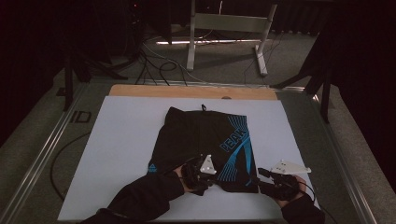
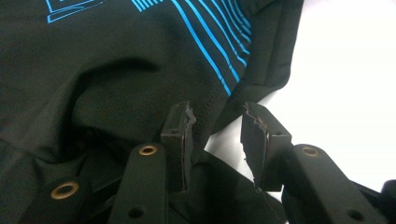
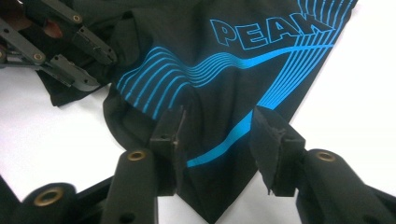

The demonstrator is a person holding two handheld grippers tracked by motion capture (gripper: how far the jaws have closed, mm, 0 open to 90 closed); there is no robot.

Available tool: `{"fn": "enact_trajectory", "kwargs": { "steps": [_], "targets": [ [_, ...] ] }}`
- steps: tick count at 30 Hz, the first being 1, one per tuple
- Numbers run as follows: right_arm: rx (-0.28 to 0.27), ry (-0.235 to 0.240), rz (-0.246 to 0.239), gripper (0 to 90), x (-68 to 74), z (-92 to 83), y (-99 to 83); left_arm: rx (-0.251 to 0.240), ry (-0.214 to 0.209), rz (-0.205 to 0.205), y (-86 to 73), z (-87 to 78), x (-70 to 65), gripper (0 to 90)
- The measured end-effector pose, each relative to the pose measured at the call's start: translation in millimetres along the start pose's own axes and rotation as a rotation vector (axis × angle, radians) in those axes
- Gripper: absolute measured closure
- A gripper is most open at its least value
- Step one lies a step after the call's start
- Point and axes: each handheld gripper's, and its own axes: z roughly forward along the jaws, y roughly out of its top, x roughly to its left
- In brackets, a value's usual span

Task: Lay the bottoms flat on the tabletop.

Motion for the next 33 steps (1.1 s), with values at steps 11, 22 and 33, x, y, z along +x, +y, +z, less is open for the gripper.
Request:
{"fn": "enact_trajectory", "kwargs": {
  "steps": [11, 22, 33],
  "targets": [
    [0.082, 0.038, -0.036, 44.2, 6.1, 22.7, -4.3, 0.019, 0.022, 0.017, 0.5, 6.7, 4.5, 83.7],
    [0.243, 0.001, -0.097, 83.3, 11.4, 42.8, -10.1, -0.004, 0.022, 0.023, 1.0, -1.9, 5.9, 90.0],
    [0.192, 0.017, -0.067, 86.3, 8.7, 35.7, -6.5, 0.022, 0.030, 0.103, -2.2, 5.8, -3.5, 63.2]
  ]
}}
